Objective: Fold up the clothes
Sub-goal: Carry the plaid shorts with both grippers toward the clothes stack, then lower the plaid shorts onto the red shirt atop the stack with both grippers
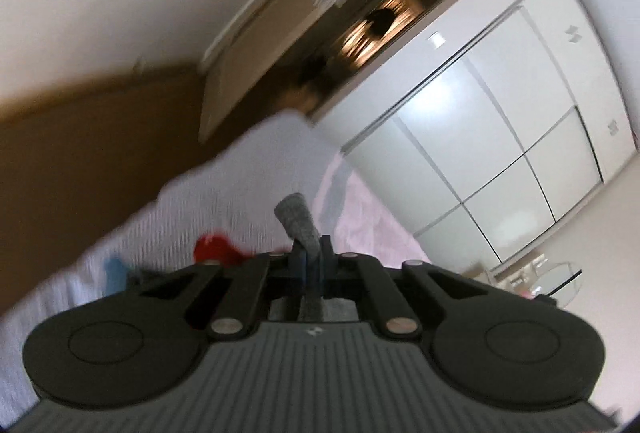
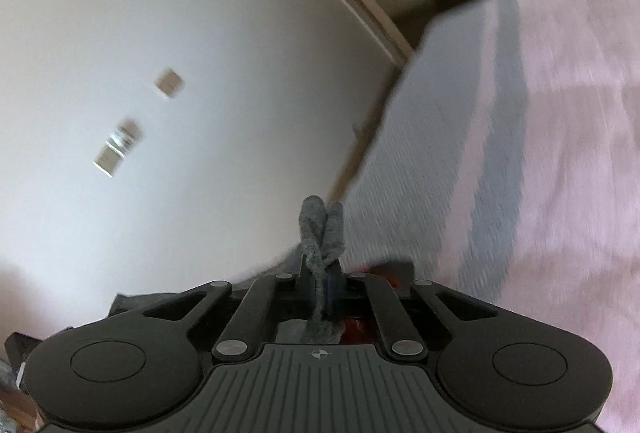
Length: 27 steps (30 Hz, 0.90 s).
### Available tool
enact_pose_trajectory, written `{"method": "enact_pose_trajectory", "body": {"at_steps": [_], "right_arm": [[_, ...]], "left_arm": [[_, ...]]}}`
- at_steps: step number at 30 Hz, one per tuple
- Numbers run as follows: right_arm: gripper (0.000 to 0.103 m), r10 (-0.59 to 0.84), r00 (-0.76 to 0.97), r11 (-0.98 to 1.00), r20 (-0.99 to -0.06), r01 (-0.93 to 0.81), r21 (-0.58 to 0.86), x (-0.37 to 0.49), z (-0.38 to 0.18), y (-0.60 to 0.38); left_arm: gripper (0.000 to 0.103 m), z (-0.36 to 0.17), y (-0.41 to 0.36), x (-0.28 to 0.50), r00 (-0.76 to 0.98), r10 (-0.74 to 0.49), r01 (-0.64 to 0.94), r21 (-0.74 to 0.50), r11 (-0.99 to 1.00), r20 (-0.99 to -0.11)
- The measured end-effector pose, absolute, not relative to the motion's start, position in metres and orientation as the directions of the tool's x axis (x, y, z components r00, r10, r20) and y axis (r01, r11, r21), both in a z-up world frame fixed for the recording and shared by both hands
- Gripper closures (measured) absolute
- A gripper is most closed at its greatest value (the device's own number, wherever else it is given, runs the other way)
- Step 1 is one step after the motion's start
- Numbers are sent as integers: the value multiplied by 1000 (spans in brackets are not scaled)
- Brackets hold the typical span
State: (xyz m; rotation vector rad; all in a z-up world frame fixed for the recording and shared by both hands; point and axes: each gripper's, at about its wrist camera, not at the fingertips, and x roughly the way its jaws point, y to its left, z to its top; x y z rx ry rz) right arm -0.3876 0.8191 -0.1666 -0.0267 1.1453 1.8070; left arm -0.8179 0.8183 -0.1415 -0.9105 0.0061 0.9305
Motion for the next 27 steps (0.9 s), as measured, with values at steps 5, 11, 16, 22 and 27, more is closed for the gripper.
{"method": "enact_pose_trajectory", "body": {"at_steps": [5, 11, 16, 22, 27], "right_arm": [[99, 658, -477, -51, -582, -800, 598, -409, -181, 825], [27, 689, -409, -83, -598, -864, 496, -439, -159, 813], [27, 719, -352, -107, -600, -908, 406, -463, -140, 802], [35, 732, -316, -167, -604, -942, 290, -504, -126, 796], [35, 700, -275, -151, -659, -959, 240, -539, -170, 810]], "left_arm": [[100, -154, 822, -812, 594, 663, -746, -621, 241, -456], [88, -162, 822, -809, 489, 688, -816, -560, 144, -536], [83, -130, 810, -816, 370, 747, -870, -489, 70, -553], [83, -94, 799, -765, 424, 727, -888, -405, 218, -540], [83, -129, 809, -726, 369, 723, -929, -256, 268, -584]]}}
